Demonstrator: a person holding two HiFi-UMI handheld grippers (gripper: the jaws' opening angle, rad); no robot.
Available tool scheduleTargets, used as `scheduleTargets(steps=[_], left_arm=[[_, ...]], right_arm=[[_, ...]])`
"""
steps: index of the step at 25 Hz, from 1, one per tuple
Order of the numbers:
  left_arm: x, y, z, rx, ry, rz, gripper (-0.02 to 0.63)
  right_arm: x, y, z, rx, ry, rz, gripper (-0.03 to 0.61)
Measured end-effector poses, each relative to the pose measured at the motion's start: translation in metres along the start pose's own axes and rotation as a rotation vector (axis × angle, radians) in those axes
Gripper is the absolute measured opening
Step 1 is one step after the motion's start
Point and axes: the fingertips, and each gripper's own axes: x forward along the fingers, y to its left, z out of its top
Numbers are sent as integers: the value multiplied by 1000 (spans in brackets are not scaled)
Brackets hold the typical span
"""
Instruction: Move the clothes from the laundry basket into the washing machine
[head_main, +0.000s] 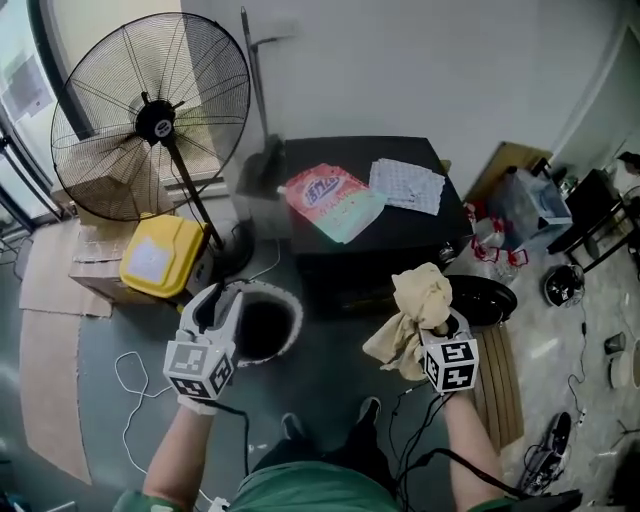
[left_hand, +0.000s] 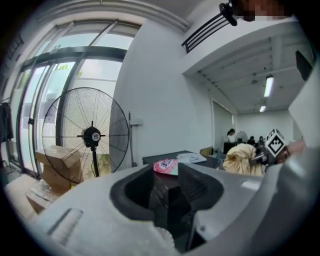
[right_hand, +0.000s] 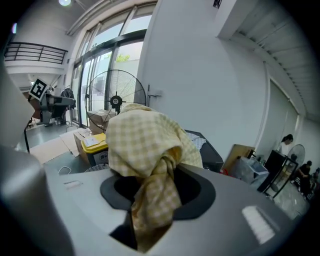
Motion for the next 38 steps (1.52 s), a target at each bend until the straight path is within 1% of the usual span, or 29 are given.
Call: scheduleTargets(steps=[4,8,12,17,20,23,27,32,35,38], left_arm=[[23,-34,-9,1,33,24,150],[42,-63,-18,-3,63,64,150],[60,-88,-20,-5,73,113,150],[78,-106,-30,10,68,162,150],[92,-111,-42,15,70,173,150],[102,-112,-56,10,79,165,150],[120,-108,-76,-5,101,125,150],[127,-102,-108,-26,122,79,150],[133,-96,-127,-16,128,82,150],[136,-90,-141,-12,117,107,150]], right_arm=[[11,-32,-25,33,12,31,158],[22,-59,-45,57,25,84,158],[34,-82,-54,39,13,134,158],[57,-98,-65,22,-36,181,158],[75,-101,-76,19,-55,191,158],[87,-101,-88,27,-53,186,158],[102,-103,-98,71,-47,157,158],[121,-99,-113,101,-42,122,158],[133,-95,-124,106,-52,115,158],[145,-87,-137,107,-63,140,158]])
